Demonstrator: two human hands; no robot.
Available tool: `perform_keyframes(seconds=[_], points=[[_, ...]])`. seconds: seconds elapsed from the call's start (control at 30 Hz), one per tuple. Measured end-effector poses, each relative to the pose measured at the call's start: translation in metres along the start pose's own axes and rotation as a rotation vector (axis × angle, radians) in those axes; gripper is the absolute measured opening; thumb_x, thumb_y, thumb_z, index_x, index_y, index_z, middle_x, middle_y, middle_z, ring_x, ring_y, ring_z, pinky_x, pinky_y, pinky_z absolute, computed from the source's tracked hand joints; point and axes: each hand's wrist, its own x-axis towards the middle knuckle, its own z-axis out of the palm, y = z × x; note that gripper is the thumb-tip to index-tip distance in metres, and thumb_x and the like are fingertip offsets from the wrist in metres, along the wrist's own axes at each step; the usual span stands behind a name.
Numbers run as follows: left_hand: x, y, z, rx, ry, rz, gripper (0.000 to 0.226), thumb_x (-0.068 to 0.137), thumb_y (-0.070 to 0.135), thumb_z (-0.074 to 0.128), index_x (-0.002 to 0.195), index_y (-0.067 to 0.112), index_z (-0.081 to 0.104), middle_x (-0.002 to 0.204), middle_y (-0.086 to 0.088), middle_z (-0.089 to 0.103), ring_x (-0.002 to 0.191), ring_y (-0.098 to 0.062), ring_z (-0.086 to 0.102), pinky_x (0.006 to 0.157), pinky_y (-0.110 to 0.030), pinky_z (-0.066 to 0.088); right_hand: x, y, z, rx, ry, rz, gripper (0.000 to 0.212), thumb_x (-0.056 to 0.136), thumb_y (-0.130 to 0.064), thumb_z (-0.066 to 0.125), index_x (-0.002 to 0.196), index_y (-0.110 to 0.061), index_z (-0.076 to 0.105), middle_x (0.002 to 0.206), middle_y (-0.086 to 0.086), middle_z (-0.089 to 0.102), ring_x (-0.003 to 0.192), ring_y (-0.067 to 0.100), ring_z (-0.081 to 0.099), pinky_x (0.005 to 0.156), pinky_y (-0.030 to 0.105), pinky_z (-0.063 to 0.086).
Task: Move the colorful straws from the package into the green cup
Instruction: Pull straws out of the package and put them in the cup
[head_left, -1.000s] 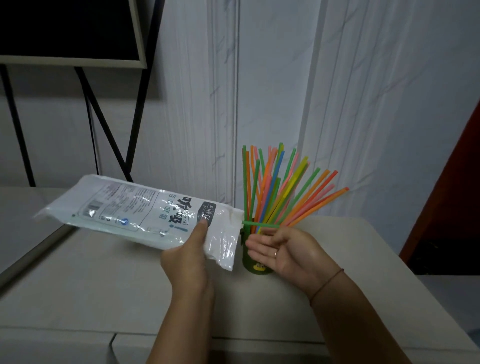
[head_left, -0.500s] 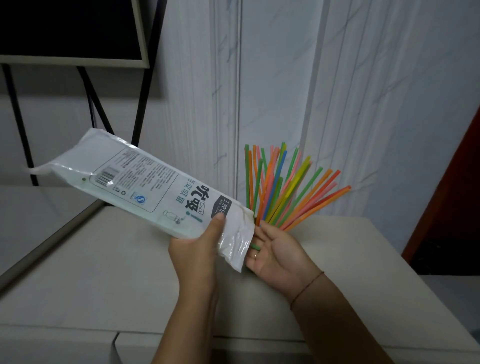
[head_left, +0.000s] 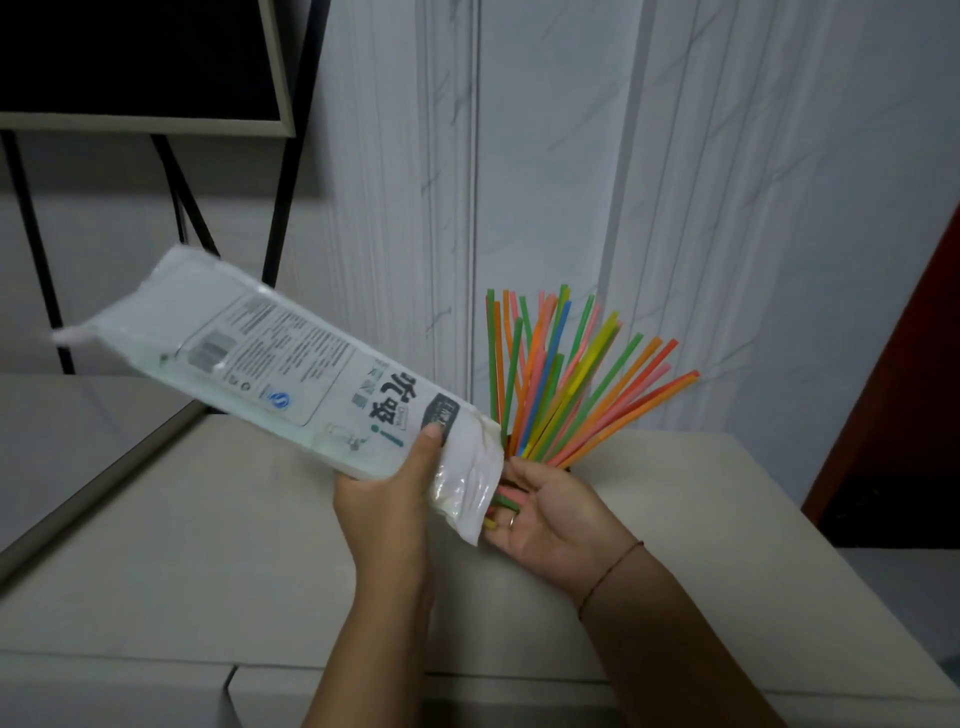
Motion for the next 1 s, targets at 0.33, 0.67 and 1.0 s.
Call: perform_keyframes(seconds=[0.33, 0.67, 1.0], points=[[0.008, -0.002, -0.006, -0.225, 0.106, -0.234, 0.03, 0.075, 0.008, 0.078, 0.102, 0.017, 0.069, 0.097, 0.003, 0.076, 0.076, -0.006, 0.073, 0.058, -0.021, 0.056, -0.002, 0.002, 0.0, -0.518, 0.08, -0.302, 0.011, 0.09, -0.014, 0.057, 0.094, -0.009, 0.066, 0.079, 0.005, 0.069, 0.064, 0.011, 0.063, 0.053, 0.019, 0.05], [0.015, 0.005, -0.013, -0.4, 0.152, -0.414, 0.048, 0.084, 0.005, 0.068, 0.13, 0.013, 0.058, 0.123, -0.005, 0.068, 0.11, -0.021, 0.066, 0.099, -0.047, 0.05, -0.005, -0.026, -0.021, -0.438, 0.138, -0.437, 0.009, 0.086, -0.004, 0.061, 0.081, -0.004, 0.069, 0.056, 0.005, 0.062, 0.046, 0.006, 0.057, 0.048, 0.016, 0.049], [0.011, -0.004, -0.005, -0.398, 0.143, -0.47, 0.049, 0.084, 0.003, 0.067, 0.131, 0.009, 0.057, 0.127, -0.009, 0.066, 0.113, -0.023, 0.064, 0.09, -0.039, 0.055, -0.005, -0.015, -0.003, 0.088, -0.028, -0.282, 0.007, 0.084, 0.003, 0.059, 0.084, 0.0, 0.065, 0.069, 0.008, 0.065, 0.057, 0.012, 0.06, 0.048, 0.016, 0.051]])
